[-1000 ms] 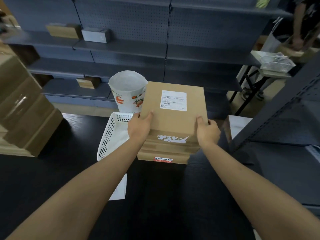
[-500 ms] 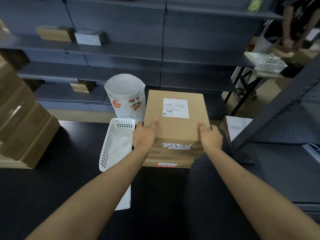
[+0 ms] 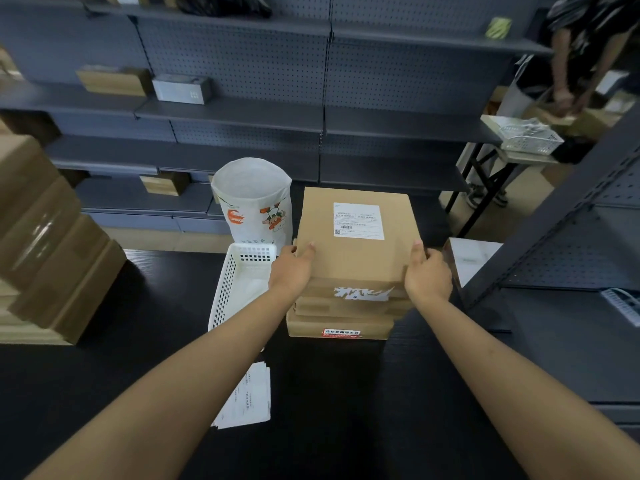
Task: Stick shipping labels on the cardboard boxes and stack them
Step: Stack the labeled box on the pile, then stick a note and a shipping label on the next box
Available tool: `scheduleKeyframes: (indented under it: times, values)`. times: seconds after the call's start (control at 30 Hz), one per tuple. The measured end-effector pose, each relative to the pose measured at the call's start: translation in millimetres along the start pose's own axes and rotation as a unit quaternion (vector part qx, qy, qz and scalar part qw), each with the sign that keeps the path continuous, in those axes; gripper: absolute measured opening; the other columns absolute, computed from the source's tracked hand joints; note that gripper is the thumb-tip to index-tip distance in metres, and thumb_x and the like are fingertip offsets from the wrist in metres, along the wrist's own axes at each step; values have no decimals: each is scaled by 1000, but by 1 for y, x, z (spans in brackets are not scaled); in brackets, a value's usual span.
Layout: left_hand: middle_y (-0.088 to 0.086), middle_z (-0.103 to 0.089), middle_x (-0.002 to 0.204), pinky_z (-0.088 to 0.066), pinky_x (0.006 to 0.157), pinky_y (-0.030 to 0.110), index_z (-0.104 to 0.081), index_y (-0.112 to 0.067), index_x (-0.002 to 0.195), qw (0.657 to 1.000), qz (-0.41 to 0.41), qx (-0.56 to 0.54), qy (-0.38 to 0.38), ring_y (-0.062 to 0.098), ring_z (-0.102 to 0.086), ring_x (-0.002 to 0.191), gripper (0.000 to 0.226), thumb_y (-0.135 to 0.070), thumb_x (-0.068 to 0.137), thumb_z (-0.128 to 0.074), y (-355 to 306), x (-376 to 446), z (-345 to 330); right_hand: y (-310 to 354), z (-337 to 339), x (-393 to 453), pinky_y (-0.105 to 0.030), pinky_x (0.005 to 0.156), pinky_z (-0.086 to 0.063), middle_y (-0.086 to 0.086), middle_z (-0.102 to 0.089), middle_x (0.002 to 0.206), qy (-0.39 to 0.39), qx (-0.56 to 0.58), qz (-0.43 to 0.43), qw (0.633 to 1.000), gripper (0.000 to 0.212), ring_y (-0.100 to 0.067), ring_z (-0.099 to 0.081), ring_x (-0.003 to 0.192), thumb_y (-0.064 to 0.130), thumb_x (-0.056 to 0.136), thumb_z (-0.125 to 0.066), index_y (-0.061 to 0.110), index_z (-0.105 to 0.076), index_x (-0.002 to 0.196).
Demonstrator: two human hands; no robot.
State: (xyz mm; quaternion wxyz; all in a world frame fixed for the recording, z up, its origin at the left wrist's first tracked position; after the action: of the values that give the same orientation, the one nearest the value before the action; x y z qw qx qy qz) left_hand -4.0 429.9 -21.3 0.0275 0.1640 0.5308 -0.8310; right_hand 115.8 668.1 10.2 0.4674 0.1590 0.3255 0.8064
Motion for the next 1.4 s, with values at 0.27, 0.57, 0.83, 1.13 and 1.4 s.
scheduleKeyframes:
  times: [0.27, 0.57, 0.83, 1.13, 1.4]
  values:
    - [3, -61, 125, -46, 90, 37, -49, -17, 129, 986, -107, 126, -30, 22, -58, 109, 48, -50, 98, -35, 1, -18, 22, 40, 0, -40, -40, 107, -31, -9, -50, 131, -101, -100, 276, 951, 38, -25, -40, 125, 34, 97, -46, 10, -53, 125]
    - [1, -66, 113, -42, 76, 27, -56, -17, 117, 949, -174, 240, -106, 17, -61, 99, 28, -36, 98, -47, -1, -59, 56, 64, -20, -99, -39, 97, -41, -7, -62, 113, -66, -114, 445, 886, 22, -24, -53, 110, 20, 87, -58, 11, -67, 105]
    - [1, -60, 129, -50, 84, 31, -54, -20, 121, 924, -147, 335, -113, 21, -63, 105, 29, -33, 95, -51, 34, -91, 86, 69, -41, -174, -30, 80, -49, -4, -67, 96, 11, -104, 607, 788, 18, -21, -61, 90, 13, 78, -70, 10, -71, 95]
    - [1, -64, 116, -45, 75, 29, -57, -17, 114, 903, -111, 407, -87, 18, -63, 92, 25, -27, 93, -50, 92, -103, 136, 51, -105, -222, -31, 100, -39, 1, -51, 129, 214, -162, 519, 811, 35, -17, -43, 119, 21, 95, -49, 17, -50, 130]
    - [1, -64, 103, -47, 84, 35, -57, -16, 109, 899, -147, 411, -34, 21, -60, 92, 21, -26, 92, -50, 134, -77, 181, 63, -153, -251, -29, 102, -35, -1, -49, 130, 244, -211, 441, 838, 38, -19, -41, 118, 17, 96, -45, 16, -47, 133]
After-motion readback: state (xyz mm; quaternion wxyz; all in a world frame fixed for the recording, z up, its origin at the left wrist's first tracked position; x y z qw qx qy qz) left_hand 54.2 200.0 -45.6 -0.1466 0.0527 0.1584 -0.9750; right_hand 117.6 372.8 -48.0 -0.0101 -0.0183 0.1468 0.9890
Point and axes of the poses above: each hand's wrist, its own x-axis towards the middle knuckle, its own z-axis out of the back of the hand, y = z × x, the point moved 6 cm from there along x, towards the middle knuckle
